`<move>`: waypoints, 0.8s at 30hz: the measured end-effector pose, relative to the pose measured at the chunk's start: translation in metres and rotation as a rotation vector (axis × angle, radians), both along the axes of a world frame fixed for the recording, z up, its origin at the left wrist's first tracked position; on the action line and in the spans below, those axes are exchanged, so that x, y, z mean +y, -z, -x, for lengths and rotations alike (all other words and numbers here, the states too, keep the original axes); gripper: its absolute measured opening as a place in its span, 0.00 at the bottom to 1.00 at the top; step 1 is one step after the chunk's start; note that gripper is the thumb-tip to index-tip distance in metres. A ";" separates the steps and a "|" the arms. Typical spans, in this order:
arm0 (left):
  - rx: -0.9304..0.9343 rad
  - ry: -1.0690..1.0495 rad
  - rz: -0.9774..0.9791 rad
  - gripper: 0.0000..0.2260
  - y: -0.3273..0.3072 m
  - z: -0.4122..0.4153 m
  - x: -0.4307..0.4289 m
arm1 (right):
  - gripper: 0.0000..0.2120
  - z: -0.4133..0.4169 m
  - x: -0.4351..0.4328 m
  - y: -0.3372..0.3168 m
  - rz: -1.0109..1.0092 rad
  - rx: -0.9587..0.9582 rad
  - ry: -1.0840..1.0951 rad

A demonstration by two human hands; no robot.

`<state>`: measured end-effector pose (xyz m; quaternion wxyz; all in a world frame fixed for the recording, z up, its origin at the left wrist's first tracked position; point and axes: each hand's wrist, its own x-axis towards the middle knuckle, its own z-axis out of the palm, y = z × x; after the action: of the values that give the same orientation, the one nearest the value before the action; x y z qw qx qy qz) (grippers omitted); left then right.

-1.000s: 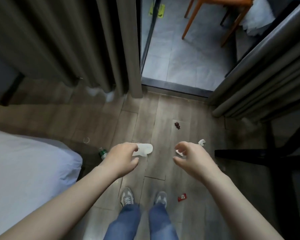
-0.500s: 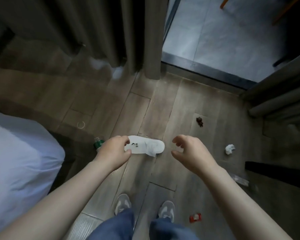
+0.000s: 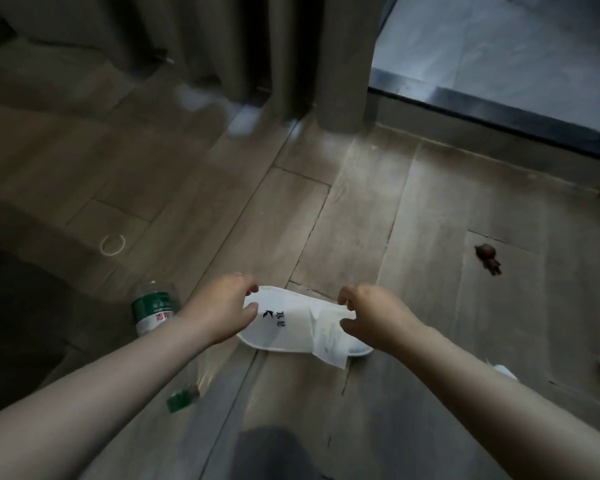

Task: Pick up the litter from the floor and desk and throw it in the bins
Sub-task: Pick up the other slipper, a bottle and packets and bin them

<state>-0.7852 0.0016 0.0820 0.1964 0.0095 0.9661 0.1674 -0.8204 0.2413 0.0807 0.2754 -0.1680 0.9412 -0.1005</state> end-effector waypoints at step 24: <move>0.086 -0.247 0.092 0.14 0.084 -0.006 -0.094 | 0.33 -0.007 -0.010 0.108 -0.071 0.079 0.026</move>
<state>-0.7795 -0.0922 -0.0016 0.1329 -0.1113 0.9741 0.1453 -0.8135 0.2317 -0.0270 0.2426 -0.1498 0.9564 -0.0638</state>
